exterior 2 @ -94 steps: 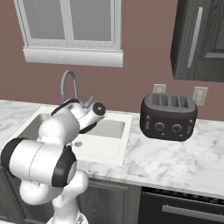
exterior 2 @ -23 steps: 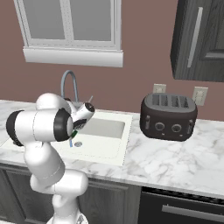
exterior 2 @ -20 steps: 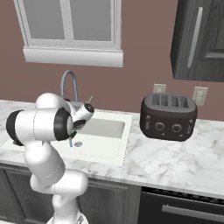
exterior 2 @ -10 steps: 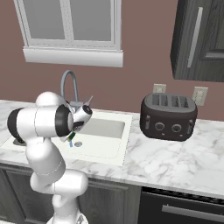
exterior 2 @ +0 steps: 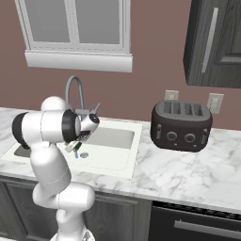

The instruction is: Soak the sponge with water for a few seconds and then drop it inside the sink.

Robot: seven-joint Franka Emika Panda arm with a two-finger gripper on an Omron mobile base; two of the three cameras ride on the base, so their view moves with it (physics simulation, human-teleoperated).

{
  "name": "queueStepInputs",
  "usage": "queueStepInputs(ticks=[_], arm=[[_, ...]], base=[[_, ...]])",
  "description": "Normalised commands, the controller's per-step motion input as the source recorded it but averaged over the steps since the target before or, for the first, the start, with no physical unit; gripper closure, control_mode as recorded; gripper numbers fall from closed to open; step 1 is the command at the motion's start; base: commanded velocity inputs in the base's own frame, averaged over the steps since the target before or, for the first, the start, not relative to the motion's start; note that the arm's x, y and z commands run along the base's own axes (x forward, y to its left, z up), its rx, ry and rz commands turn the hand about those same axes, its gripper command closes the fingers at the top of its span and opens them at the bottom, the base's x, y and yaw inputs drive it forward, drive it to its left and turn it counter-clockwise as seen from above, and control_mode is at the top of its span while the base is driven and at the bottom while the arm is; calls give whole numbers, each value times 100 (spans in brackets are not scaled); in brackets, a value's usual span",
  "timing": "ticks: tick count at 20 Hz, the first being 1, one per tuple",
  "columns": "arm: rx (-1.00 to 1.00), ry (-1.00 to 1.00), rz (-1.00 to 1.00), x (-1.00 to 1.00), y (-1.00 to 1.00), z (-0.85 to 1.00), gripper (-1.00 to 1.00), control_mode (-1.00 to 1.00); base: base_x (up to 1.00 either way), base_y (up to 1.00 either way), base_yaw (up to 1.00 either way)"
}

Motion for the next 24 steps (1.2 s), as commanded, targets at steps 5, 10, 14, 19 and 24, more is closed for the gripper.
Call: queueStepInputs(ticks=[5,10,14,19,24], arm=[[0,0,0,25,0,-3,100,-100],[0,0,0,28,0,-3,100,-100],[0,0,0,22,0,-3,100,-100],[0,0,0,10,0,-3,100,-100],[0,0,0,13,0,-14,100,-100]], base=[[0,0,0],[0,0,0],[0,0,0],[0,0,0],[0,0,0]])
